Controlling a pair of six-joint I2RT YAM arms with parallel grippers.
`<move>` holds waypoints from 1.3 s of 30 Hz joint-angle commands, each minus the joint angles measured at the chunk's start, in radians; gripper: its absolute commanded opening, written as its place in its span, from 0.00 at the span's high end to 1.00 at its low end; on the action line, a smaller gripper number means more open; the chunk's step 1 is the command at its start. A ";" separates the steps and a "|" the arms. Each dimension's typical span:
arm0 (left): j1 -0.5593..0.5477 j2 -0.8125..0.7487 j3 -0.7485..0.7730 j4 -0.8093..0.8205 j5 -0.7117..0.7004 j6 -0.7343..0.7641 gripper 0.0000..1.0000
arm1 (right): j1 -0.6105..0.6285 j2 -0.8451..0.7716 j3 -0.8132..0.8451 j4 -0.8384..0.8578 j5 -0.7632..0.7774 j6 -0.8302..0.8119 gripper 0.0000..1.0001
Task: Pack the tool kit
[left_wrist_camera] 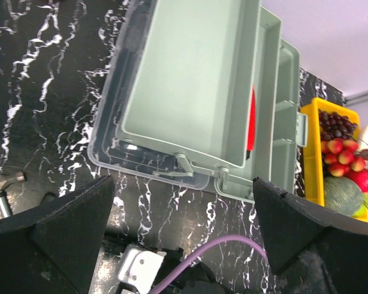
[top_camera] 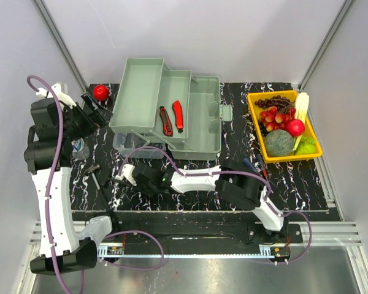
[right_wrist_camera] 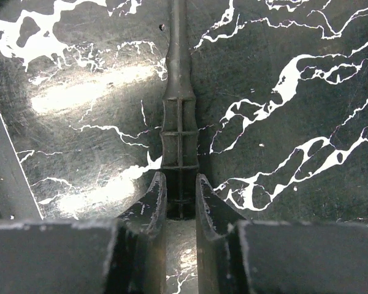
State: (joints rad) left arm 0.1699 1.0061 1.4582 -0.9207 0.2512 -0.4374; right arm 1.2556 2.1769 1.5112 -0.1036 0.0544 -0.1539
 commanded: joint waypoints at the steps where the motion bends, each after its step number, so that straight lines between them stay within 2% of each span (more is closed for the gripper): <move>1: -0.003 0.000 0.008 0.065 0.125 0.012 0.01 | 0.002 -0.017 -0.047 -0.101 0.007 0.036 1.00; 11: -0.003 -0.030 -0.051 0.083 0.102 -0.038 0.01 | 0.002 -0.262 -0.229 -0.084 0.065 0.077 1.00; 22: -0.003 -0.164 -0.268 0.079 0.056 -0.127 0.01 | 0.002 -0.411 -0.267 -0.056 0.073 0.070 1.00; 33: -0.003 -0.170 -0.237 0.062 0.040 -0.123 0.01 | 0.002 -0.506 -0.295 -0.031 0.113 0.054 1.00; 39: -0.003 -0.120 -0.050 0.000 -0.118 -0.032 0.01 | 0.002 -0.647 -0.305 -0.047 0.113 0.042 1.00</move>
State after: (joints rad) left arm 0.1692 0.8707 1.2617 -0.9306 0.2470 -0.5327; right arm 1.2556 1.6821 1.2007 -0.1947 0.1448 -0.0940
